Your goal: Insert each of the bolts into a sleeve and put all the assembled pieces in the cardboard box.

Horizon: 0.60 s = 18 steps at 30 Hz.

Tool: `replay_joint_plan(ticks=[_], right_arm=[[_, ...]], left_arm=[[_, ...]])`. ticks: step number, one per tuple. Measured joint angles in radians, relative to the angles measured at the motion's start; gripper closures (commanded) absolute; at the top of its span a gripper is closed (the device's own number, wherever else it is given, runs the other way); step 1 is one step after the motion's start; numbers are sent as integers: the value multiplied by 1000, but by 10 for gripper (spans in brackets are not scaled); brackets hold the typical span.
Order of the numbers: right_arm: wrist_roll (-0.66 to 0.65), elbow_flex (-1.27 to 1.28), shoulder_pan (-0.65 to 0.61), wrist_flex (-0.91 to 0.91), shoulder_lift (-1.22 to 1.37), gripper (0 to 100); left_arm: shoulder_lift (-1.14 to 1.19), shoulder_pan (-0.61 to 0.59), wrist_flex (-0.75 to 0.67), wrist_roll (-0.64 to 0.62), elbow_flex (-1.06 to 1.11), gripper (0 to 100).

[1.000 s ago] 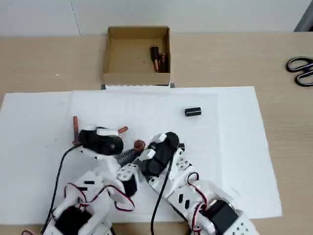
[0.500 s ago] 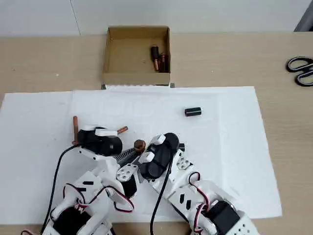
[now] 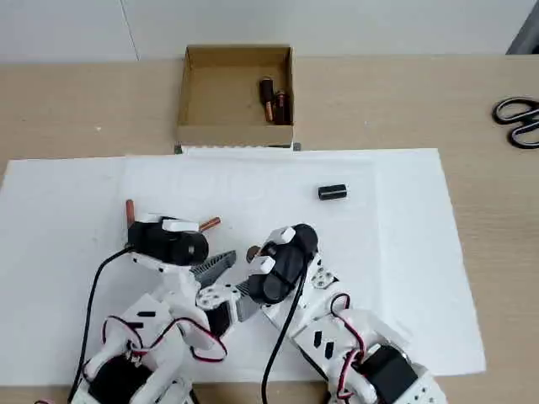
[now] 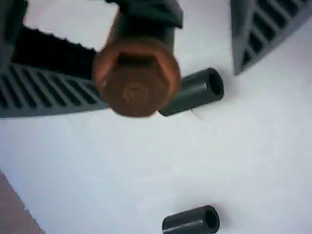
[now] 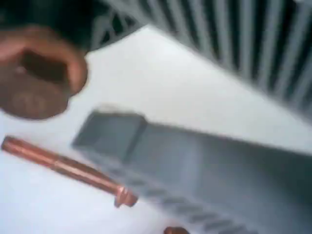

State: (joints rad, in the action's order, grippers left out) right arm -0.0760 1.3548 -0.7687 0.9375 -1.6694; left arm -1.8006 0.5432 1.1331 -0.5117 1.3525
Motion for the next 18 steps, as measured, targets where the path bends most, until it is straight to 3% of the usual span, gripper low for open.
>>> replay_joint_plan(ticks=[6, 9, 13, 18], right_arm=[[0, 0, -2, 0, 2, 995], [0, 0, 0, 0, 2, 995], [0, 0, 0, 0, 2, 995], [0, 0, 0, 57, 2, 995]], left_arm=[[0, -81, 3, 81, -81, 725], [-2, -196, -6, 170, -98, 808], [-2, -330, -25, 276, -100, 994], [-2, -423, -25, 350, -94, 995]])
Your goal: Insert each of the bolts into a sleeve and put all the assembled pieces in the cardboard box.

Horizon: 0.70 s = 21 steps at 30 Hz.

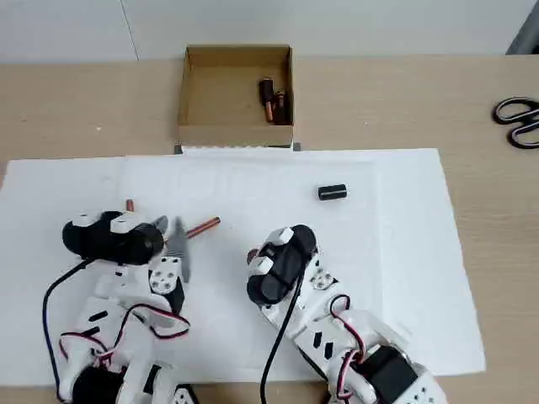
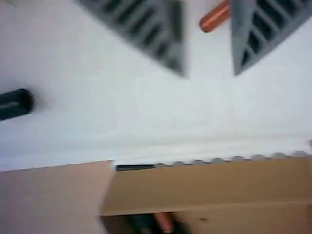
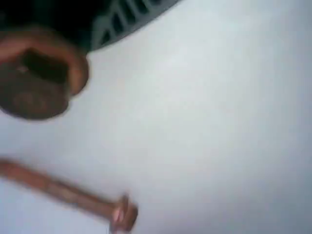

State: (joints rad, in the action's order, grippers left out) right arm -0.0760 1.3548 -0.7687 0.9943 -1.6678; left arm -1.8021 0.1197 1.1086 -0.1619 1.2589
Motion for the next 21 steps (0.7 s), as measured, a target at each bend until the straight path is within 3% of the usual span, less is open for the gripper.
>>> replay_joint_plan(ticks=[5, 13, 21], right_arm=[[0, 0, 84, 52, 0, 995], [0, 0, 336, 52, 0, 995], [181, -25, 443, -11, 6, 995]], left_arm=[[0, -57, -23, 114, 141, 994], [2, -146, -196, 138, 382, 994], [2, -153, -219, 138, 428, 994]])
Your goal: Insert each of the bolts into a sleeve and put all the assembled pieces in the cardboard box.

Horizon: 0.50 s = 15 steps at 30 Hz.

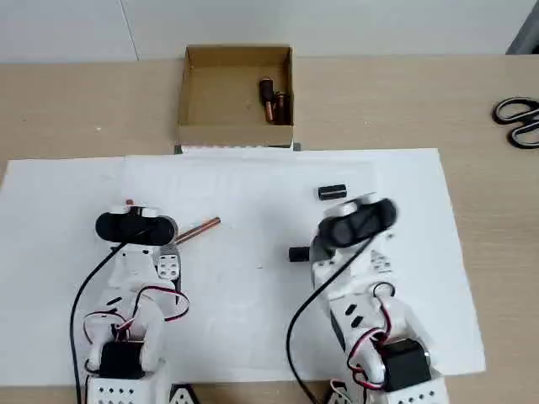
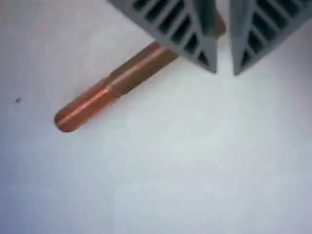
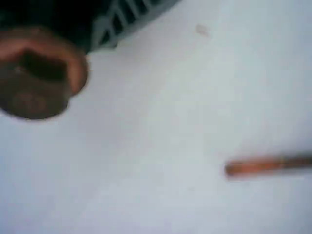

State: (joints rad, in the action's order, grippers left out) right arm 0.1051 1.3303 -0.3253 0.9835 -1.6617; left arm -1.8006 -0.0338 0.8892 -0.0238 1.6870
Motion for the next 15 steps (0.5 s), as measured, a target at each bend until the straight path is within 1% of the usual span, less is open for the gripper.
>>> replay_joint_plan(ticks=[2, 6, 9, 15], right_arm=[[14, -44, 2, -32, 28, 995], [21, -175, 11, -54, 164, 995], [21, -304, 6, -77, 325, 995], [21, -552, 6, -187, 701, 995]], left_arm=[[0, -2, 0, 0, 0, 994], [0, -2, 0, 0, 0, 994], [0, -2, 0, 0, 0, 994], [0, -2, 0, 2, 0, 994]])
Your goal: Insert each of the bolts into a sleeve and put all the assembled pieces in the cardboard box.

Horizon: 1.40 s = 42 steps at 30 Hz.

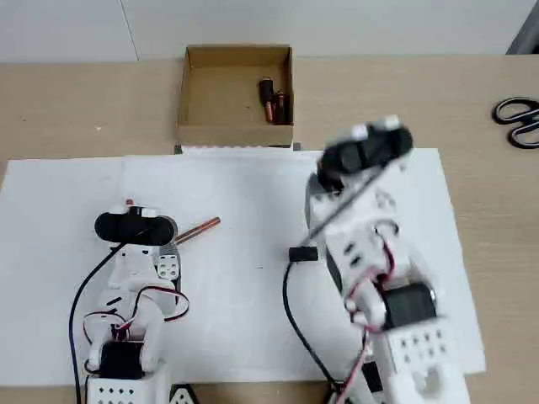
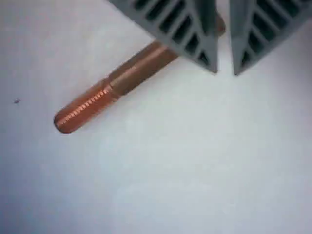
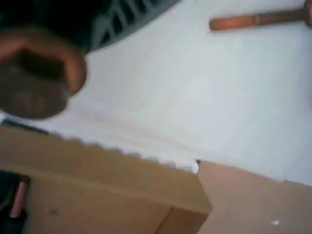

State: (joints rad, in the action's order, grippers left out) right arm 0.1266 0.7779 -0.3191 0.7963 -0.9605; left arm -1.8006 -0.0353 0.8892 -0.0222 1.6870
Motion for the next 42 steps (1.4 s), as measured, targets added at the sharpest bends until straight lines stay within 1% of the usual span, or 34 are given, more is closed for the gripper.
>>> replay_joint_plan(ticks=[7, 12, 21, 29, 33, 35, 39, 42], right_arm=[[-3, -305, 0, -133, 466, 995], [-55, -571, 0, -209, 802, 995], [-77, -1122, 0, -221, 1386, 995], [-262, -1588, -37, -221, 1834, 991], [-345, -1795, -34, -221, 2022, 989], [-364, -1886, -32, -213, 2094, 966], [-384, -2036, -44, -118, 2177, 846], [-387, -2117, -48, -49, 2214, 826]], left_arm=[[0, 0, 0, 2, 0, 994], [0, 0, 0, 2, 0, 994], [0, 0, 0, 2, 0, 994], [0, 0, 0, 2, 0, 994], [0, 0, 0, 2, 0, 994], [0, 0, 0, 2, 0, 994], [0, 0, 0, 2, 0, 994], [0, 0, 0, 2, 0, 994]])
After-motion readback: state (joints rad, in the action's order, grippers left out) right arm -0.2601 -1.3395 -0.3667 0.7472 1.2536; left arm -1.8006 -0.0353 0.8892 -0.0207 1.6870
